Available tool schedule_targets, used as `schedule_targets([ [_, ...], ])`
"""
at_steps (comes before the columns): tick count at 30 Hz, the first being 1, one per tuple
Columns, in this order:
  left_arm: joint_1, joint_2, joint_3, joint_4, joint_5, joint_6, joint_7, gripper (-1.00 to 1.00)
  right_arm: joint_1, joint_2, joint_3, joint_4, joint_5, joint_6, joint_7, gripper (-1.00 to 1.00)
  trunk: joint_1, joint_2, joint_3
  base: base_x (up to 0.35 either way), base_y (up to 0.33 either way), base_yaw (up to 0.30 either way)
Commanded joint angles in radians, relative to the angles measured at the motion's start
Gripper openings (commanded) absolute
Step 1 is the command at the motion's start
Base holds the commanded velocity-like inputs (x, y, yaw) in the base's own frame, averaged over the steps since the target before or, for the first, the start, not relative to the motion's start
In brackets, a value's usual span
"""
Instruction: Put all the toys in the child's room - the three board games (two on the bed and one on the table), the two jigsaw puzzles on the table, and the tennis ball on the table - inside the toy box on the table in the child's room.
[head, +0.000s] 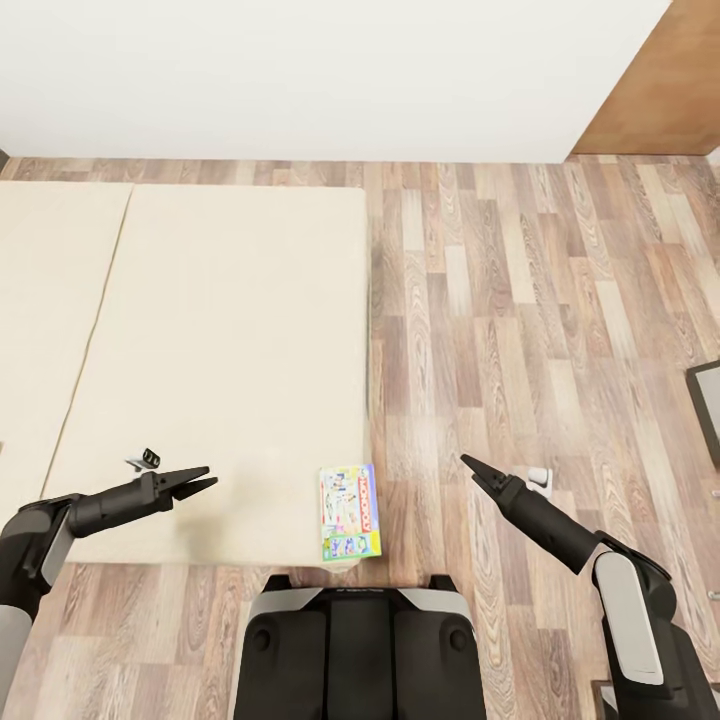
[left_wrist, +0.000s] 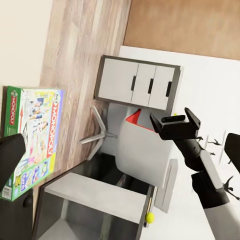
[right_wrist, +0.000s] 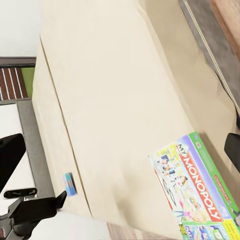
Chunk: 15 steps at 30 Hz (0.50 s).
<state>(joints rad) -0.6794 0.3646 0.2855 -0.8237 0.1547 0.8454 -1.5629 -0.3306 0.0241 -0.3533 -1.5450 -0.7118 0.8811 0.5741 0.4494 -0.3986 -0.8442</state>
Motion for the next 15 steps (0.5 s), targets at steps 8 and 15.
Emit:
schedule_targets([
  [8, 0.000, 0.000, 0.002, 0.000, 0.000, 0.010, -0.003, 1.00, -0.001, 0.003, -0.003, 0.000, 0.003, 0.004, 0.003, 1.00, 0.001, -0.001, 0.011, -0.003, 0.000, -0.067],
  [15, 0.000, 0.001, 0.005, 0.000, -0.001, 0.009, -0.003, 1.00, -0.001, 0.004, -0.003, 0.006, 0.003, 0.003, 0.003, 1.00, 0.001, -0.001, 0.022, 0.000, 0.000, -0.067],
])
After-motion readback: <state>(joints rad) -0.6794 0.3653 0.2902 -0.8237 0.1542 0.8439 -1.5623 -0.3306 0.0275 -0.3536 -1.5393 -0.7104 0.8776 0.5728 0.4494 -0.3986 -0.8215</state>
